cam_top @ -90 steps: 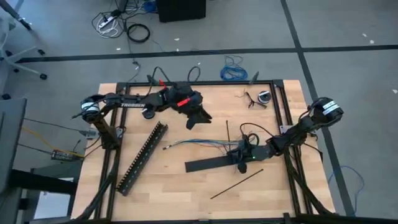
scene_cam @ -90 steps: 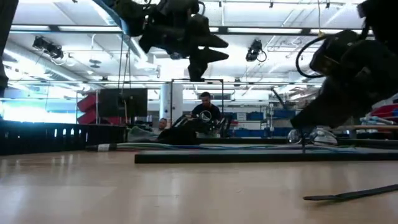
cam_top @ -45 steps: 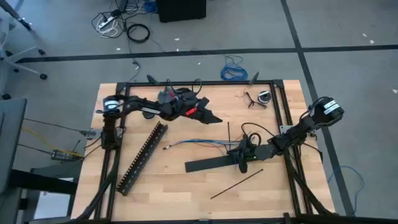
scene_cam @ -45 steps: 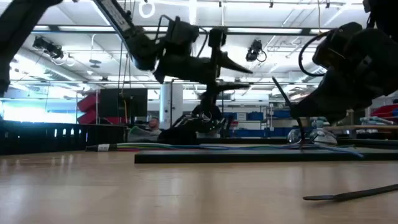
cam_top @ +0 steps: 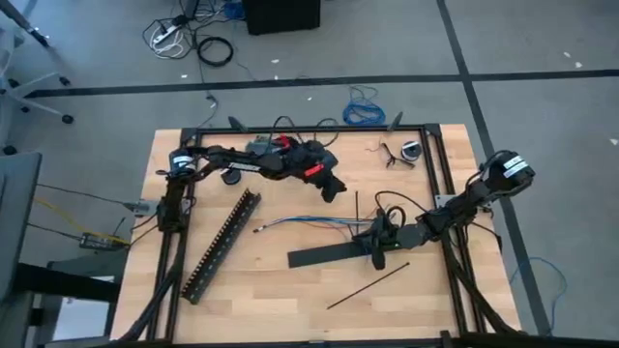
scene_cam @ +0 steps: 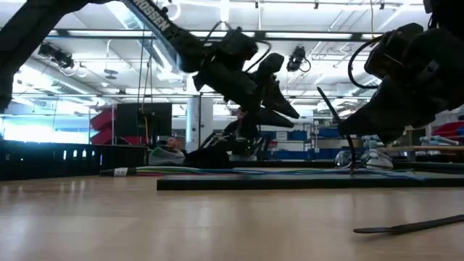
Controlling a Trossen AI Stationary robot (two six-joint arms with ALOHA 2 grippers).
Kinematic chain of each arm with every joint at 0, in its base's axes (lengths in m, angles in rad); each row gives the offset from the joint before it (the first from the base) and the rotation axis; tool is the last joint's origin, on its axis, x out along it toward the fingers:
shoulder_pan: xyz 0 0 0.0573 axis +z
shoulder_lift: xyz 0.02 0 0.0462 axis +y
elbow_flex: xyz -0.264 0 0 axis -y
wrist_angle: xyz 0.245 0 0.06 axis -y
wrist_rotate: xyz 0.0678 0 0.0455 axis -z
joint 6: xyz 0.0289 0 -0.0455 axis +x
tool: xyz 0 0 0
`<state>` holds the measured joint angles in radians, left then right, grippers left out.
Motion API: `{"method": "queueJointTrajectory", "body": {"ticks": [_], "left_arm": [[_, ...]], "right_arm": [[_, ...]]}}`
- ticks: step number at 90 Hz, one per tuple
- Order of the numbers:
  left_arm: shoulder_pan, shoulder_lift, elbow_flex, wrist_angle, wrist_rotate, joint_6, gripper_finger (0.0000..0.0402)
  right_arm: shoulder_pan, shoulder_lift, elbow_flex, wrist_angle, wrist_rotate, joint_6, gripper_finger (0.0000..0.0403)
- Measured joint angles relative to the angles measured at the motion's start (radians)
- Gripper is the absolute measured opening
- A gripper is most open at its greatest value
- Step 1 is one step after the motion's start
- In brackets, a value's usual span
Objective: Ziptie cables
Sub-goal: Wrap the black zip tie on the cable wires
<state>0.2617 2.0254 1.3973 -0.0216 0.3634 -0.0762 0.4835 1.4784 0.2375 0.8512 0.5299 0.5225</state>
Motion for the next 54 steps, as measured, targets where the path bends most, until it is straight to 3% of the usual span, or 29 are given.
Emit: {"method": "queueJointTrajectory", "body": {"ticks": [12, 22, 26, 32, 39, 48, 54], "left_arm": [[-0.018, 0.000, 0.066, -0.172, -0.040, 0.511, 0.0107], [-0.024, 0.009, 0.085, -0.140, -0.084, 0.623, 0.0108], [-0.024, 0.016, 0.088, -0.101, -0.135, 0.500, 0.0108], [-0.016, 0.046, 0.113, -0.021, -0.214, 0.093, 0.0107], [0.014, 0.054, 0.114, -0.022, -0.169, -0.359, 0.0104], [0.043, 0.069, 0.107, 0.046, -0.036, -0.569, 0.0099], [0.044, 0.077, 0.109, 0.069, -0.006, -0.633, 0.0095]], "right_arm": [[0.000, 0.000, 0.000, 0.000, 0.000, 0.001, 0.0000], [0.000, 0.000, 0.000, 0.000, 0.000, 0.015, 0.0000], [0.000, 0.000, 0.000, 0.000, 0.000, 0.022, 0.0000], [0.000, 0.000, 0.000, 0.001, 0.000, 0.028, 0.0000], [-0.001, 0.000, 0.000, 0.009, 0.000, 0.028, 0.0000], [-0.001, 0.000, 0.000, 0.012, 0.000, 0.030, 0.0000], [-0.001, 0.000, 0.000, 0.009, 0.001, 0.029, 0.0000]]}}
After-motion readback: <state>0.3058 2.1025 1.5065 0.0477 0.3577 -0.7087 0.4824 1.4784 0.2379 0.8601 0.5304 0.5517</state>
